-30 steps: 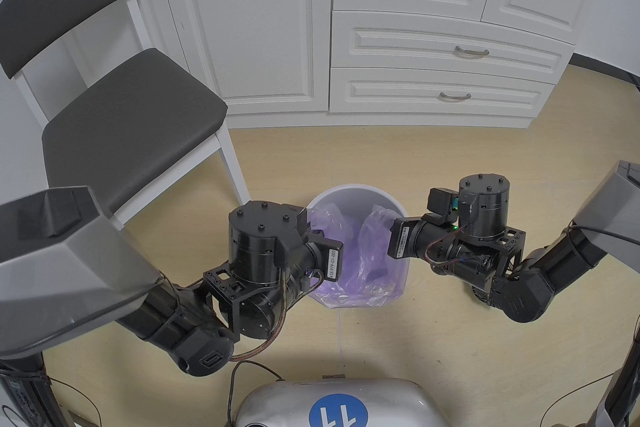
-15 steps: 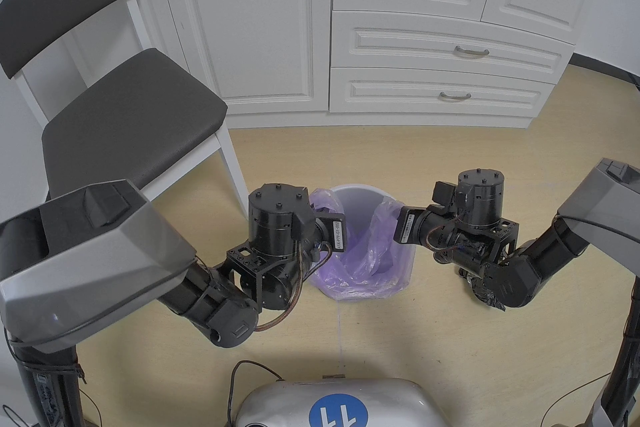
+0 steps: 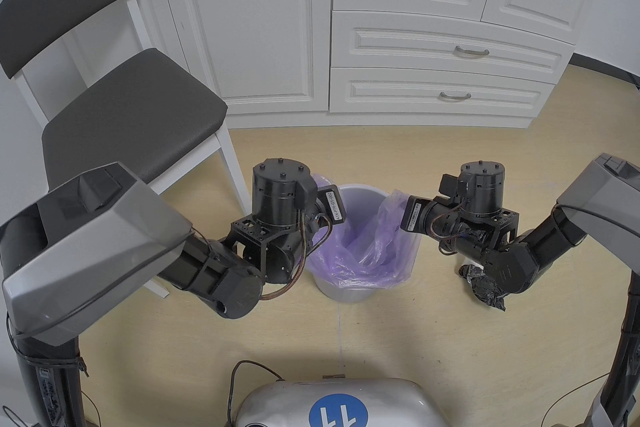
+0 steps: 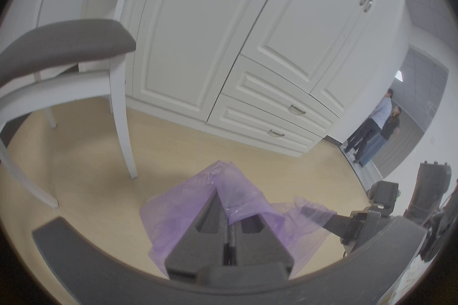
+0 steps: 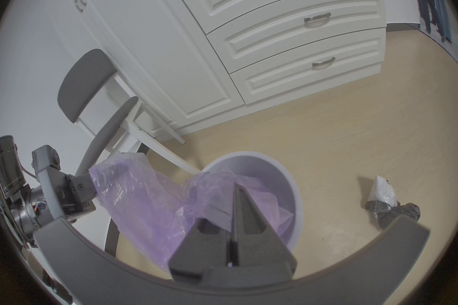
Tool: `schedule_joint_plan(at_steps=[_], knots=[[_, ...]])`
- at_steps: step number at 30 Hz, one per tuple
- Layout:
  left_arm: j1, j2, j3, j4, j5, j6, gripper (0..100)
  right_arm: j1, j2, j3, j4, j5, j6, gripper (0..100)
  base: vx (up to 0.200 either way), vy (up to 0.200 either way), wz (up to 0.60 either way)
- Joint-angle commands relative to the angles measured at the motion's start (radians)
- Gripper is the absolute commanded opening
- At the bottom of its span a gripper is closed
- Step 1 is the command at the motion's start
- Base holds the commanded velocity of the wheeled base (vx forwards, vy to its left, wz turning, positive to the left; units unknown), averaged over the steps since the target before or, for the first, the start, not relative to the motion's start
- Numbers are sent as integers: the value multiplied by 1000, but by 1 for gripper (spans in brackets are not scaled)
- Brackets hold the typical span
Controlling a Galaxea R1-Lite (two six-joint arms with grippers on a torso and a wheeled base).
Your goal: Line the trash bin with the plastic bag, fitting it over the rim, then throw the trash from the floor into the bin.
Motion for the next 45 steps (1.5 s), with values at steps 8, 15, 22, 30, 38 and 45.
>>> schedule_joint_plan(at_steps=[8, 15, 22, 30, 38, 45], knots=[[40, -4, -163, 253, -65, -192, 0, -19, -1, -111, 181, -14, 88, 0, 0, 0, 0], [46, 3, -174, 270, -65, -194, 0, -20, 30, -154, 203, -42, 127, 0, 0, 0, 0], [61, 8, -181, 303, -86, -194, 0, -37, 38, -167, 217, -44, 127, 0, 0, 0, 0], [78, 16, -189, 315, -90, -194, 0, -49, 48, -183, 246, -44, 130, 0, 0, 0, 0], [123, 14, -201, 362, -155, -195, 0, -63, 67, -197, 250, -48, 124, 0, 0, 0, 0], [144, 13, -194, 365, -154, -181, 0, -92, 65, -190, 254, -77, 82, 0, 0, 0, 0]])
